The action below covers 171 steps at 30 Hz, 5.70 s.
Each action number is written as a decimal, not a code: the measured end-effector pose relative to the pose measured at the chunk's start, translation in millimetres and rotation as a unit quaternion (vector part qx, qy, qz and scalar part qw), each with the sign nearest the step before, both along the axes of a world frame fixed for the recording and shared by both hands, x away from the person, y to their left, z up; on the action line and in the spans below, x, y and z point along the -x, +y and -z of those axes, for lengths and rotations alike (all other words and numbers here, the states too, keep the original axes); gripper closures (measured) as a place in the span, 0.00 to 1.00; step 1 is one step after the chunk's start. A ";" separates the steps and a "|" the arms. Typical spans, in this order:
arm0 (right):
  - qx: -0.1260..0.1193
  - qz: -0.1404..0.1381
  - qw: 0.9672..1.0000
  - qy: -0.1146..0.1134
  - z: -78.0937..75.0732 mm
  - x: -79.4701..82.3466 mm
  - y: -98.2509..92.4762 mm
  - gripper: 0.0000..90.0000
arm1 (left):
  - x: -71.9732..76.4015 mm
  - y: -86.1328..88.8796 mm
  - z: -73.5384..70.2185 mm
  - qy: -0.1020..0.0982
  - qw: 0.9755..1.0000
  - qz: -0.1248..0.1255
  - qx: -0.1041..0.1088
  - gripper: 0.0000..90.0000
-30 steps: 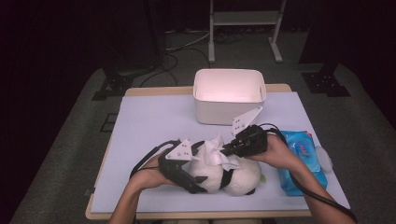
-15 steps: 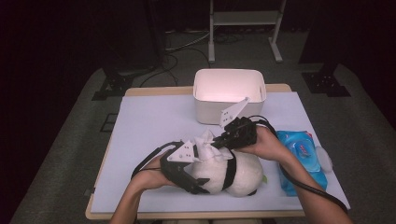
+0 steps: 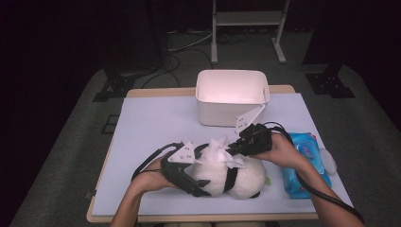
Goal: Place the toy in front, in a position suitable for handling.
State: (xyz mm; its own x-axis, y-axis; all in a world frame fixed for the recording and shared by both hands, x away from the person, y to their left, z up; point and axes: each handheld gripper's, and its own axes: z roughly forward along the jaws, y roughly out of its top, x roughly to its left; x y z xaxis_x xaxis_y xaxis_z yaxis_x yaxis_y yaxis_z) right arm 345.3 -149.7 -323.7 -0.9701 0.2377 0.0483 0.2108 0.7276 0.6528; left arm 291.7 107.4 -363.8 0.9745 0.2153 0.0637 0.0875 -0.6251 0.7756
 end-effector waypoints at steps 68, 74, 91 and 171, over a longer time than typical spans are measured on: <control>-0.004 -0.018 1.000 -0.009 7.4 17.4 -2.5 0.93 | -8.0 6.0 5.2 0.030 0.999 -0.028 0.008 0.17; -0.001 -0.015 1.000 -0.006 16.2 32.3 -12.3 0.93 | -10.0 6.4 6.3 0.033 0.999 -0.031 0.012 0.17; -0.014 0.013 1.000 0.007 30.0 32.4 -45.4 0.93 | -7.8 6.1 1.8 0.023 0.999 -0.014 0.021 0.16; -0.013 0.007 1.000 0.009 29.8 26.7 -28.4 0.93 | -11.0 23.1 -8.1 0.058 0.998 -0.026 0.029 0.19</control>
